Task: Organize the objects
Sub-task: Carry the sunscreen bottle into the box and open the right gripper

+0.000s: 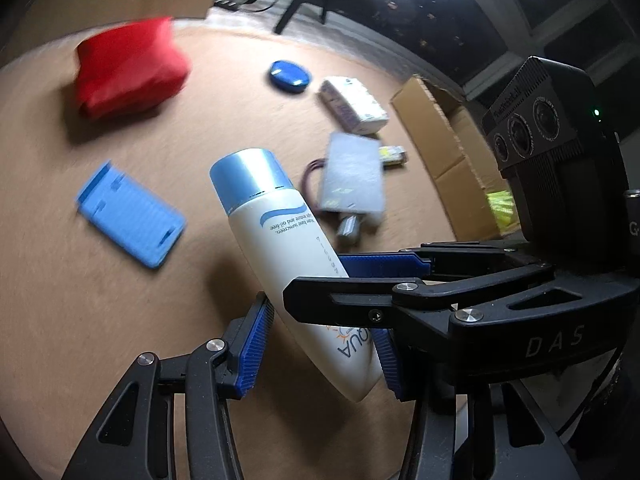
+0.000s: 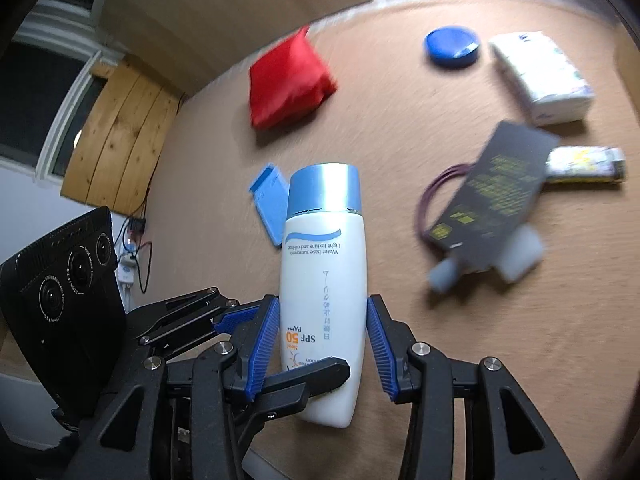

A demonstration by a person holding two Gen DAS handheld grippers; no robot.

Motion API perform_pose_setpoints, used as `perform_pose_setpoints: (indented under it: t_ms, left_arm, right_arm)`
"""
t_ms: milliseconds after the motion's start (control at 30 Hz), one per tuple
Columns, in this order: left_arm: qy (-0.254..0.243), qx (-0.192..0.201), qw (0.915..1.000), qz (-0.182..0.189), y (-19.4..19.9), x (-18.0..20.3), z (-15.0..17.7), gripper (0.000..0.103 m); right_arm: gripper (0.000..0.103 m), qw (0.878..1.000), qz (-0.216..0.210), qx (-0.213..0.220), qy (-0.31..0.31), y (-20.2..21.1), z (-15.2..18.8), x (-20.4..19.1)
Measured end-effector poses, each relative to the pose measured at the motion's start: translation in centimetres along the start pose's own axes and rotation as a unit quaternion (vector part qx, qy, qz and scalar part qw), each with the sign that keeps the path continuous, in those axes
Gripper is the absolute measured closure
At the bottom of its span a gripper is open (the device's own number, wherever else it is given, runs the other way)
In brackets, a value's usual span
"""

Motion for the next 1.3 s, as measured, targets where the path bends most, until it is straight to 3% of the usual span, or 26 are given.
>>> perform_pose_setpoints:
  t_ms: [600,900,1167,1300]
  left_arm:
    - [-0.126,-0.022,0.9908,0.045,-8.2,13.0,-9.5,0.051]
    - [-0.153,-0.037,0.985,0.07,-13.8,18.0,-12.7,0.052]
    - [-0.164,-0.048,0.9825,0.075,-17.3,20.3,-14.3,0.051]
    - [-0.175,-0.049,0.9808,0.07,-17.6,20.9,-14.3,0.033]
  right_arm:
    - [0.062,0.99,0.051,0.101,-0.083,10.9,-1.7,11.6]
    - [0.062,0.982,0.075,0.126,-0.121,13.8,-2.0,17.6]
    - [0.061,0.977,0.096,0.139,-0.133,14.7,-1.6,20.2]
    - [0.053,0.972,0.134,0.146,-0.129,14.8,-1.5,20.2]
Point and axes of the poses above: each gripper's, at about its wrist camera, not at the fingertips, and y roughly against the way its jaws point, x to its right, z to its underside, the point moved 2 cm from there along -y, roughly the way its jaws point, and after that the axes turned 13 degrees about z, right-handed, at the moved point
